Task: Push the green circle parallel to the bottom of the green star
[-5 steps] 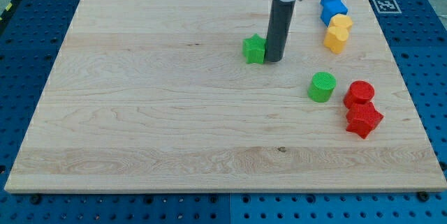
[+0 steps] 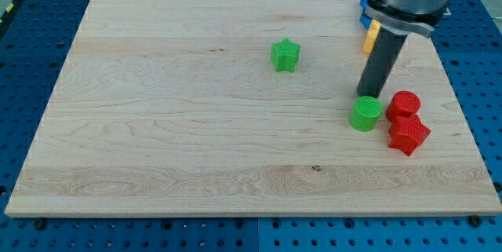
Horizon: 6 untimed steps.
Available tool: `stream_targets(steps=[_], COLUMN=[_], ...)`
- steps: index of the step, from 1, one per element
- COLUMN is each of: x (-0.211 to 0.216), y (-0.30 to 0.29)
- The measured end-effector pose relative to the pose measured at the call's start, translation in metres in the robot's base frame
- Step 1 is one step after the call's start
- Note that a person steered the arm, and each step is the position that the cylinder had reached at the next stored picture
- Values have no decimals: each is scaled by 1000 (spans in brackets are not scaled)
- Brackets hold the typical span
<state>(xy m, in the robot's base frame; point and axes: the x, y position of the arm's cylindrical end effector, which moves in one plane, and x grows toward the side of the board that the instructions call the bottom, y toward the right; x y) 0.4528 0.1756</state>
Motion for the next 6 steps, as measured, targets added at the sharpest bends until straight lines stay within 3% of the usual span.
stream_targets(steps=[4, 6], x=[47, 49], y=[18, -61])
